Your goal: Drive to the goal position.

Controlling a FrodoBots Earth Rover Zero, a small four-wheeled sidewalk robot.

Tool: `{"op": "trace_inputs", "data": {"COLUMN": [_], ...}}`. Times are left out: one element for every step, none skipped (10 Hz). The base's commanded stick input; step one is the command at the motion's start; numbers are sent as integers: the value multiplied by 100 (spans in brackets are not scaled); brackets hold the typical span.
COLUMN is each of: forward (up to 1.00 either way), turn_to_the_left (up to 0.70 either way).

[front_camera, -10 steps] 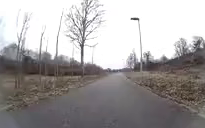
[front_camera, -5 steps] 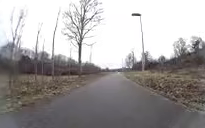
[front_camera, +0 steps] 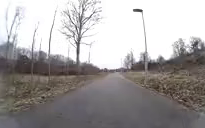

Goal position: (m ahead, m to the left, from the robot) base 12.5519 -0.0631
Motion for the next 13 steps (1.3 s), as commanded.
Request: {"op": "trace_inputs", "data": {"forward": [100,100,100,100,100,100,100,100,100,100,100,100,100], "turn_to_the_left": [0,0,0,0,0,0,0,0,0,0,0,0,0]}}
